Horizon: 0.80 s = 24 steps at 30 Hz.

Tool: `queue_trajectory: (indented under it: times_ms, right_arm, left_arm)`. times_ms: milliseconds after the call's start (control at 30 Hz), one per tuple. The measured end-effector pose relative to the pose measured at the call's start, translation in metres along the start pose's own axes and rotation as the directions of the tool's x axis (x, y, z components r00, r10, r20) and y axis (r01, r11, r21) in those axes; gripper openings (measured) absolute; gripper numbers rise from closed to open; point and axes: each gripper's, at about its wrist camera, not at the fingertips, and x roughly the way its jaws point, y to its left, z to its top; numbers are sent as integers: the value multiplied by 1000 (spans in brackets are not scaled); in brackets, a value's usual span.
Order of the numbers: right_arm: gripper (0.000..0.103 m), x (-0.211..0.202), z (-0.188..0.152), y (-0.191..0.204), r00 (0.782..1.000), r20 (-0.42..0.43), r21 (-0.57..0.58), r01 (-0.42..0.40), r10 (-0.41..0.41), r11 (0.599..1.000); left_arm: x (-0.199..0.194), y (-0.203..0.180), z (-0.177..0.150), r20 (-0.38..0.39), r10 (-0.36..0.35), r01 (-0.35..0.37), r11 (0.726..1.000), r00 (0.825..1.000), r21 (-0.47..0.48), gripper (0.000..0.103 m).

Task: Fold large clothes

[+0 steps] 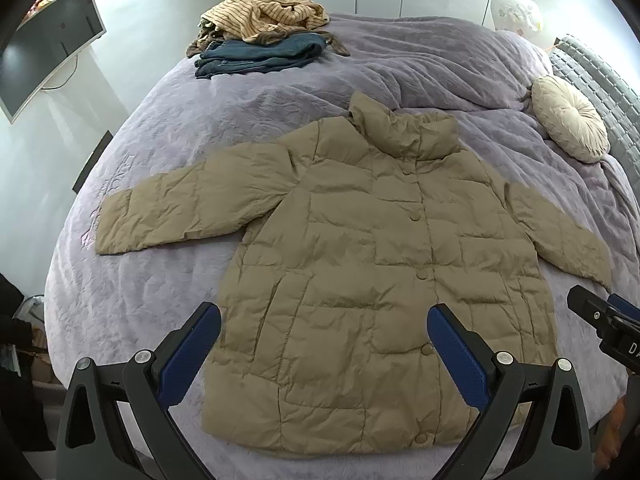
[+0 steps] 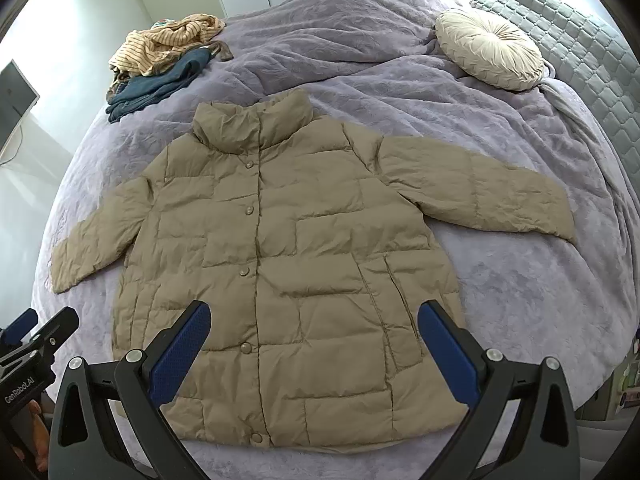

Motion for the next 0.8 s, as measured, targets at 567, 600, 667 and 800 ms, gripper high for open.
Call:
queue_trajectory:
  times_ms: [567,600,667,800]
  right_arm:
    - [103,0,2,0,1000,6,-1,5,-5,1000]
    - [103,0,1,0,1000,6,-3,5,-5,1000]
    - [103,0,2,0,1000,7,-5,5,-5,1000]
    - [103,0,3,-3,1000,8,-7,2,-2,1000]
  left_arm:
    - [-2,-5,0,-1,0,0,1000,1000,14,103]
    - [-2,-5,-1,0,-1,1,1000,1000,13,103]
    - [-3,-5,-1,2,1,-1,1000,1000,12,103]
    - [-1,-5,3,-3,3,-3,1000,1000,9,103]
